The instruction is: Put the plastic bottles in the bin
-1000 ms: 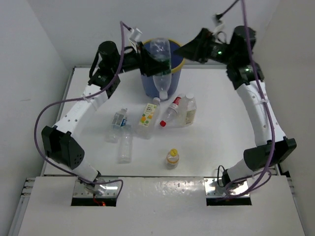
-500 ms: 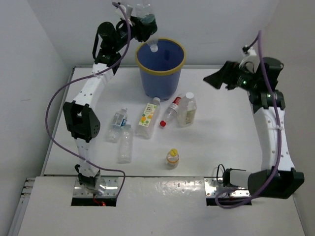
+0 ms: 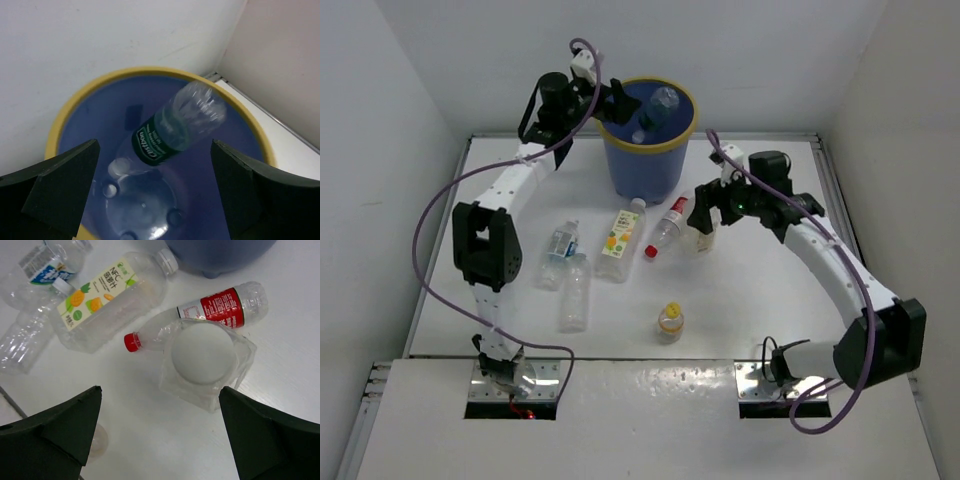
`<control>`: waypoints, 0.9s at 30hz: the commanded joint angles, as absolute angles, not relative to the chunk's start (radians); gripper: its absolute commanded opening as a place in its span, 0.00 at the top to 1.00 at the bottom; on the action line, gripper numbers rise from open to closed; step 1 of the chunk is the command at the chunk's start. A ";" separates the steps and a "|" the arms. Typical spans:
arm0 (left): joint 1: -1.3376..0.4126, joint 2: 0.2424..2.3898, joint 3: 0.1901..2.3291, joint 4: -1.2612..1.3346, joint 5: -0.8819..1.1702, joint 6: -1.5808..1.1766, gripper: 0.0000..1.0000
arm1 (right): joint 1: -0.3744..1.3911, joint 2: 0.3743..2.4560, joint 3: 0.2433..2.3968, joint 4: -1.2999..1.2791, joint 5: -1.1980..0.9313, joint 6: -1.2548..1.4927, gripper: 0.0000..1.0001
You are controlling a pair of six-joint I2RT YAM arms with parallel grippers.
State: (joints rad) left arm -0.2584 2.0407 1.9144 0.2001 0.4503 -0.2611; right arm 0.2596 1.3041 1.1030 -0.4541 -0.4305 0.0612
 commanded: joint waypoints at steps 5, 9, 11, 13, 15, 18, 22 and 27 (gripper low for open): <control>-0.241 1.659 1.577 0.180 0.546 -0.230 0.00 | 0.367 1.390 1.111 -0.272 -0.144 0.035 0.01; -0.221 1.508 1.398 0.152 0.565 -0.206 0.00 | 0.399 1.420 1.117 -0.241 -0.013 0.041 0.01; -0.198 1.447 1.326 0.123 0.577 -0.195 0.00 | 0.414 1.453 1.132 -0.238 0.052 0.046 0.00; -0.189 1.413 1.270 0.112 0.577 -0.183 0.00 | 0.414 1.488 1.156 -0.236 0.081 0.055 0.00; -0.179 1.373 1.241 0.100 0.577 -0.183 0.00 | 0.413 1.508 1.172 -0.241 0.083 0.051 0.05; -0.158 1.329 1.204 0.061 0.609 -0.121 0.00 | 0.397 1.529 1.195 -0.253 0.054 0.043 0.39; -0.158 1.264 1.147 -0.009 0.692 -0.008 0.00 | 0.376 1.509 1.236 -0.295 0.003 0.046 0.79; -0.210 1.207 1.057 -0.149 0.707 0.086 0.00 | 0.371 1.422 1.420 -0.443 -0.092 0.063 1.00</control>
